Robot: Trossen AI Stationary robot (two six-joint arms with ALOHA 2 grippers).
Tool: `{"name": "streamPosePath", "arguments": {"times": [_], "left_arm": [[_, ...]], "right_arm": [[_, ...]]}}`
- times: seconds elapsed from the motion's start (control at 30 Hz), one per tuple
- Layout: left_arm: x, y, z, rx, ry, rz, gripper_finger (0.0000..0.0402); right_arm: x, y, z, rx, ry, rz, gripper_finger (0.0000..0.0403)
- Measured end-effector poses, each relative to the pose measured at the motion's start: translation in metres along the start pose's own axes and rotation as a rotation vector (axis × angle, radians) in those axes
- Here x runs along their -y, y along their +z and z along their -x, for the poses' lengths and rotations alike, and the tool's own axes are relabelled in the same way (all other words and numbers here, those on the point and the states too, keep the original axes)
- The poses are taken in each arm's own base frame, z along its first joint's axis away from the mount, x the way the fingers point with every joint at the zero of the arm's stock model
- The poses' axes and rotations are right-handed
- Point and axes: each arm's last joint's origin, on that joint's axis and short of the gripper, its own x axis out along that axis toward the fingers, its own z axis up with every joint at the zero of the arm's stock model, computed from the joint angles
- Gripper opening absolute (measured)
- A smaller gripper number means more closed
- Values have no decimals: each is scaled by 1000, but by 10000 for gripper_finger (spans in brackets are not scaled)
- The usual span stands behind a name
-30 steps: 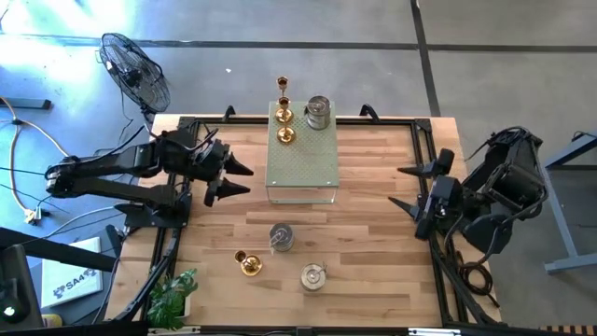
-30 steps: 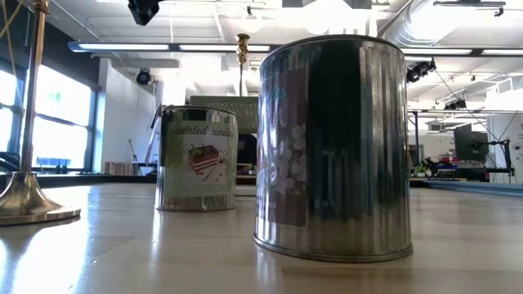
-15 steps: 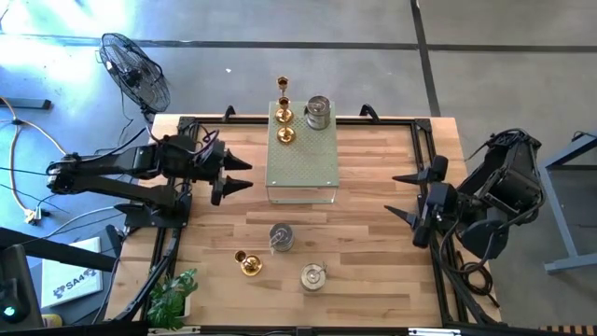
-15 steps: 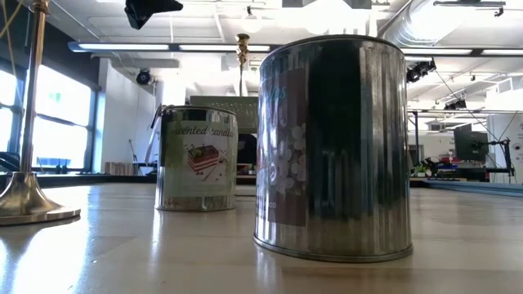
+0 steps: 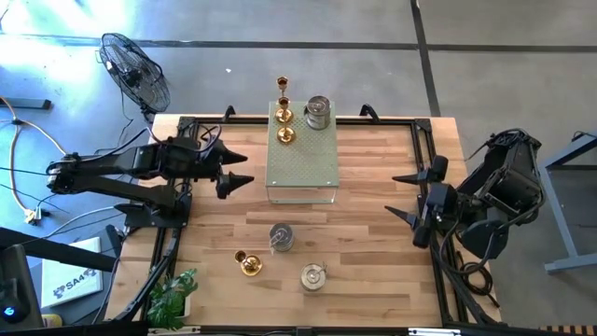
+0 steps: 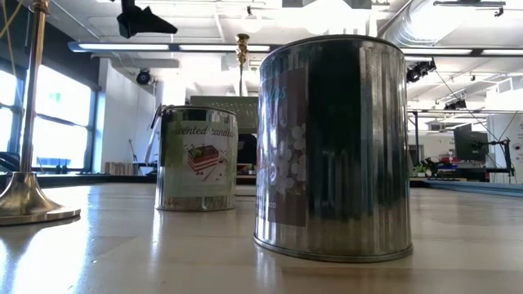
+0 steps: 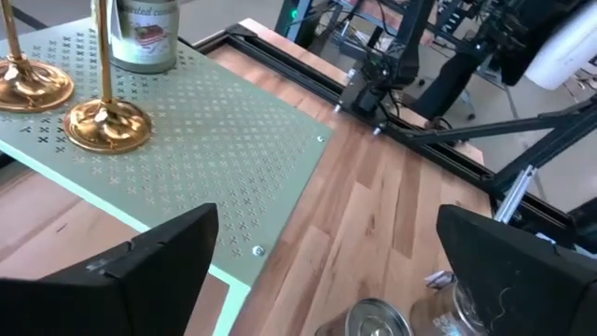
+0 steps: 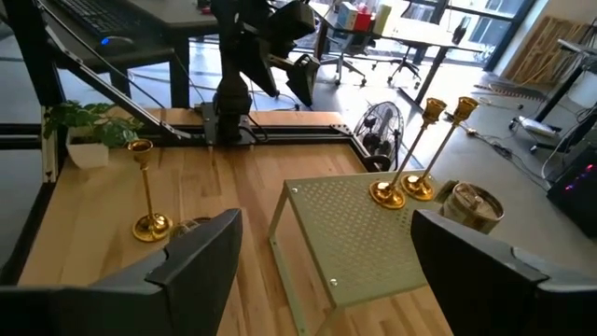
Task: Pick & Place candle stick holders
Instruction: Put the green scented candle on the shelf aligned with the other green scented candle
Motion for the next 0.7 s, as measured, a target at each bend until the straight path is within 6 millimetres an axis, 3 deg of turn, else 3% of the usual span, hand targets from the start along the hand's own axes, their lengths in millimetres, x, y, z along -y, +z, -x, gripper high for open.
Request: {"name": "streamPosePath", "arguments": {"times": [0.7], "left_arm": [[1,0,0,-12,-20,-73,400]], "right_arm": [[1,0,0,13,-21,22,307]]}}
